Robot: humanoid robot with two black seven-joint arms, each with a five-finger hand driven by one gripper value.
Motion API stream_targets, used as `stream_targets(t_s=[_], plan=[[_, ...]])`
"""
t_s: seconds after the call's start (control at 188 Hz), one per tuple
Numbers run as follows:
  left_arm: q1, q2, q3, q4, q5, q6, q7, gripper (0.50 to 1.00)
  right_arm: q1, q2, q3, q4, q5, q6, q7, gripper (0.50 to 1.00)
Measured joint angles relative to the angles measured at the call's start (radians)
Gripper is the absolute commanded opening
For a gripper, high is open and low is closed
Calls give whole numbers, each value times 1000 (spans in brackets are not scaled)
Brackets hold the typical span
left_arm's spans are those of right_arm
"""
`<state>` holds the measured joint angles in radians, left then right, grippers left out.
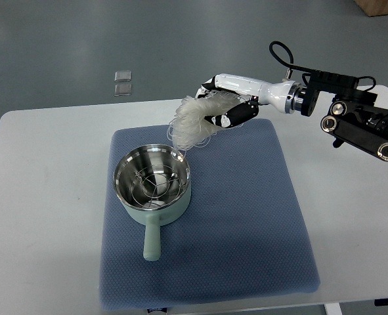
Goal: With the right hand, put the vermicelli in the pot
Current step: 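Lift the grasped vermicelli and carry it over the steel pot, then lower the vermicelli into the pot and open the right hand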
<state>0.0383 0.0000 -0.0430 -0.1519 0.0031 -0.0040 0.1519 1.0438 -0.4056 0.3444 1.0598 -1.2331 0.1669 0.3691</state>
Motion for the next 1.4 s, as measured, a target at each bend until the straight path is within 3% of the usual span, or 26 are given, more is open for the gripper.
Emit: stream_targets(t_s=[0.511, 0.521, 0.527, 0.532, 0.537, 0.543, 0.548, 0.553, 0.559, 0.564, 0.58, 0.612, 0.665, 0.713, 0.814, 1.101, 1.399], plan=[[0, 0, 0, 0, 0, 0, 0, 1000, -14, 112, -3, 12, 0, -4, -3, 500], [0, 0, 0, 0, 0, 0, 0, 1000, -15, 113, -3, 12, 0, -3, -3, 521], [0, 0, 0, 0, 0, 0, 0, 1000, -17, 114, -4, 11, 0, -3, -3, 563], [0, 0, 0, 0, 0, 0, 0, 1000, -18, 115, -4, 11, 0, -3, -3, 564], [0, 0, 0, 0, 0, 0, 0, 1000, -19, 115, -4, 11, -1, -3, -3, 608], [0, 0, 0, 0, 0, 0, 0, 1000, -19, 116, -4, 10, -1, -3, -4, 609], [0, 0, 0, 0, 0, 0, 0, 1000, -20, 117, -4, 10, -1, -2, -4, 653], [0, 0, 0, 0, 0, 0, 0, 1000, -21, 117, -4, 10, -1, -2, -4, 654], [0, 0, 0, 0, 0, 0, 0, 1000, -21, 118, -5, 10, -1, -2, -4, 692], [0, 0, 0, 0, 0, 0, 0, 1000, -22, 119, -5, 9, -1, -2, -4, 693], [0, 0, 0, 0, 0, 0, 0, 1000, -24, 122, -5, 8, -1, -2, -4, 766], [0, 0, 0, 0, 0, 0, 0, 1000, -28, 130, -5, 7, -1, -2, -4, 815], [0, 0, 0, 0, 0, 0, 0, 1000, -34, 144, -5, 5, -1, -2, -4, 844], [0, 0, 0, 0, 0, 0, 0, 1000, -40, 152, -4, 3, -1, -2, -5, 901], [0, 0, 0, 0, 0, 0, 0, 1000, -55, 160, -3, 2, 1, 2, -8, 921], [0, 0, 0, 0, 0, 0, 0, 1000, -61, 157, 11, -8, 37, -3, -10, 921], [0, 0, 0, 0, 0, 0, 0, 1000, -80, 143, 72, -36, 354, 0, -10, 921]])
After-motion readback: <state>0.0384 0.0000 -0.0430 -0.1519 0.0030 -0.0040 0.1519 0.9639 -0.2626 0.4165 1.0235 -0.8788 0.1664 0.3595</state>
